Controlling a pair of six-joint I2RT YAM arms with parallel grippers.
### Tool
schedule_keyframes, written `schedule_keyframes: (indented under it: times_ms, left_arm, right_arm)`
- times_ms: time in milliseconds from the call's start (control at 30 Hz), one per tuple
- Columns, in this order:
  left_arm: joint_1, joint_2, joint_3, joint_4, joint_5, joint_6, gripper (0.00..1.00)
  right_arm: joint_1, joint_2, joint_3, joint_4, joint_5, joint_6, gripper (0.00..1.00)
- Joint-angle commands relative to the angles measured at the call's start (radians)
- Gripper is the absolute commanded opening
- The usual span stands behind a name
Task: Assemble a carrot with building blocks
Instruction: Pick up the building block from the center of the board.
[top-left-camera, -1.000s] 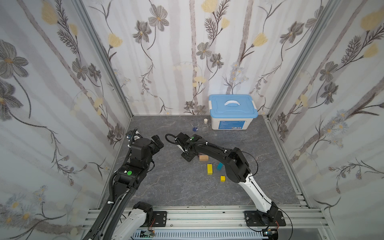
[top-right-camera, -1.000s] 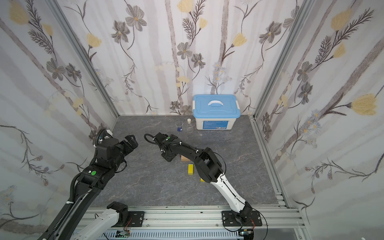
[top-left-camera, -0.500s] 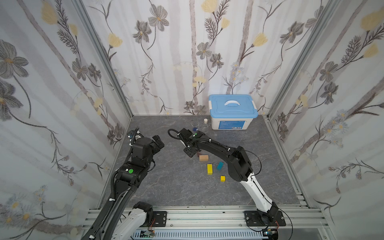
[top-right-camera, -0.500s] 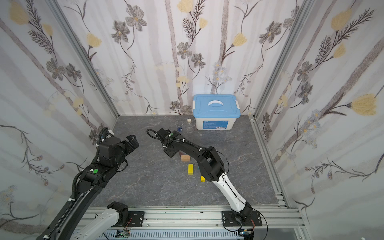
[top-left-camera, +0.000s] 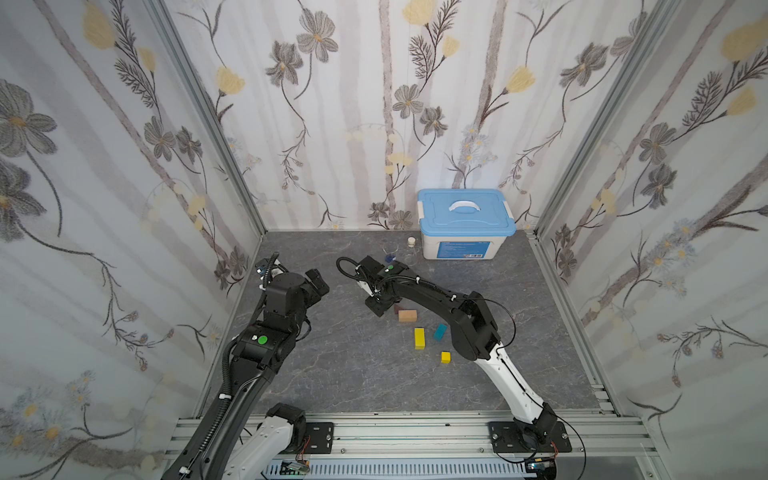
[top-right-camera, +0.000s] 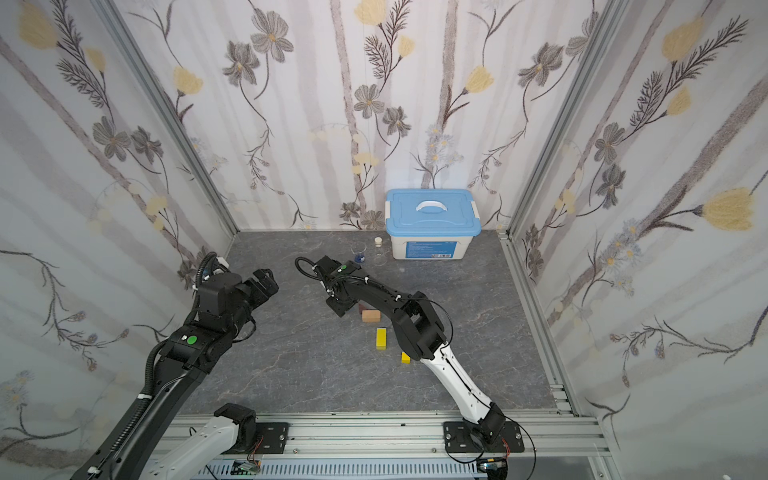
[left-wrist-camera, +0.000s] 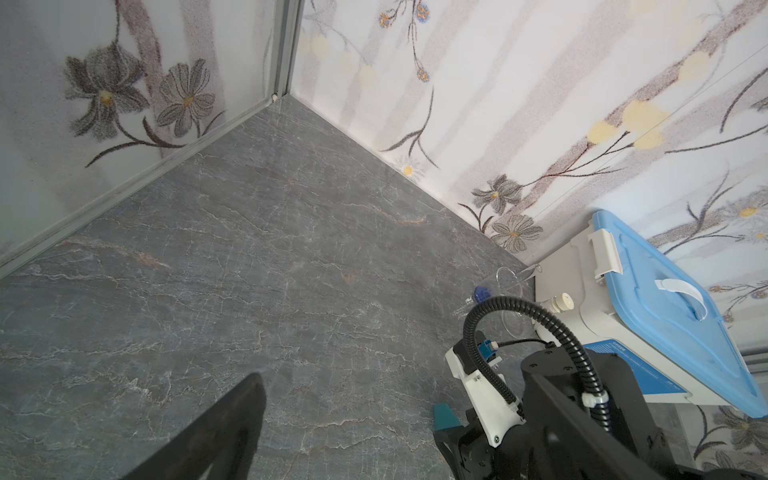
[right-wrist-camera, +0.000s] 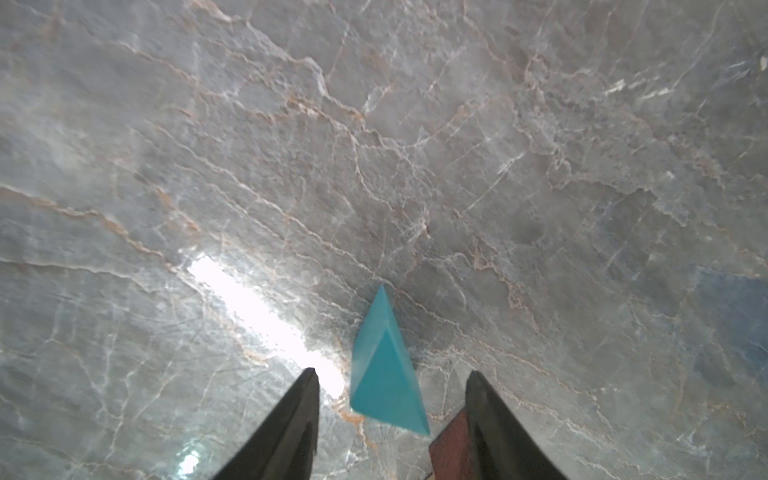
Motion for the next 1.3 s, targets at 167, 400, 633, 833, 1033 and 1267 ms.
schedule_keyframes:
  times_ms: [167,400,633,833,1033,1267]
  left_arm:
    - [0.001,0.018,0.018,0.031,-0.010,-0.002,1.00]
    - [0.000,0.026,0.018,0.039,-0.006,-0.003,1.00]
    - [0.001,0.033,0.014,0.048,-0.002,-0.004,1.00]
    - [0.001,0.032,0.008,0.051,-0.005,-0.005,1.00]
    - [0.001,0.030,0.003,0.052,-0.005,-0.005,1.00]
    - [0.001,0.029,-0.005,0.057,-0.008,-0.003,1.00]
  right_arm:
    - [0.002,0.017,0.021,-0.021,-0.027,0.007,0.50]
    - [0.003,0.028,0.027,-0.021,-0.019,0.022,0.43]
    - [0.002,0.032,0.031,-0.021,-0.019,0.025,0.27]
    - [0.002,0.027,0.031,-0.024,-0.025,0.022,0.17]
    - [0.002,0.002,0.031,-0.026,-0.041,0.008,0.08]
    - [0.001,-0.076,0.031,-0.031,-0.042,-0.064,0.06]
